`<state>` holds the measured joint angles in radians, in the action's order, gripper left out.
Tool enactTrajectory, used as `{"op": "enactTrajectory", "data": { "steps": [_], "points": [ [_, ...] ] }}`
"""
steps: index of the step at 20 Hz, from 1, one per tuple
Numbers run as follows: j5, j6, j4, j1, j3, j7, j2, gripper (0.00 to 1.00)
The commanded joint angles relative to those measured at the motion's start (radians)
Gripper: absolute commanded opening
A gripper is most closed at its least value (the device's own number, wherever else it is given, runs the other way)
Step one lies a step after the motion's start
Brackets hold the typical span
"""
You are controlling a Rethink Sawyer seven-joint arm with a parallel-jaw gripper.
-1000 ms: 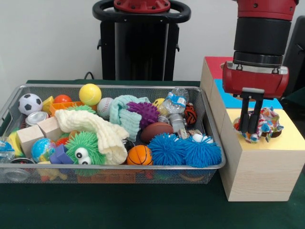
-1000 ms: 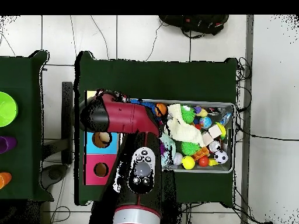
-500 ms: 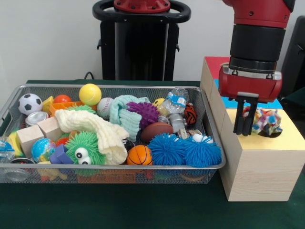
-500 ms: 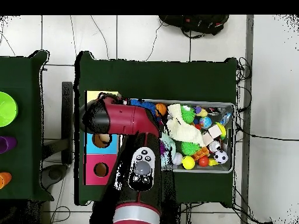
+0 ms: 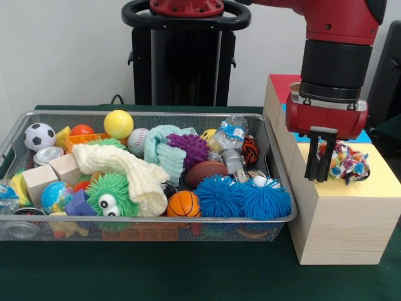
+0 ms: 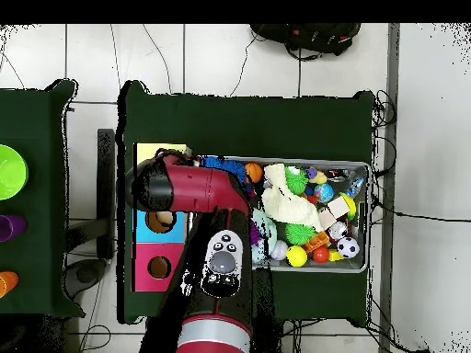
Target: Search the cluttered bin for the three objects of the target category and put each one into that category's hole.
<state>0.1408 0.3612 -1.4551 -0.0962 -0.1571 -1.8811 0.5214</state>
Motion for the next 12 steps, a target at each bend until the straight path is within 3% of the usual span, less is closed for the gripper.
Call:
{"op": "enactTrajectory", "data": {
  "steps": [1,6,12],
  "points": [
    [-0.009,0.056,-0.103,-0.005,0.047,-0.139,-0.009,0.0],
    [-0.003,0.077,-0.112,-0.017,0.037,-0.148,0.006,0.0],
    [0.03,0.172,-0.112,-0.062,-0.005,-0.203,0.036,0.0]
  ]
}}
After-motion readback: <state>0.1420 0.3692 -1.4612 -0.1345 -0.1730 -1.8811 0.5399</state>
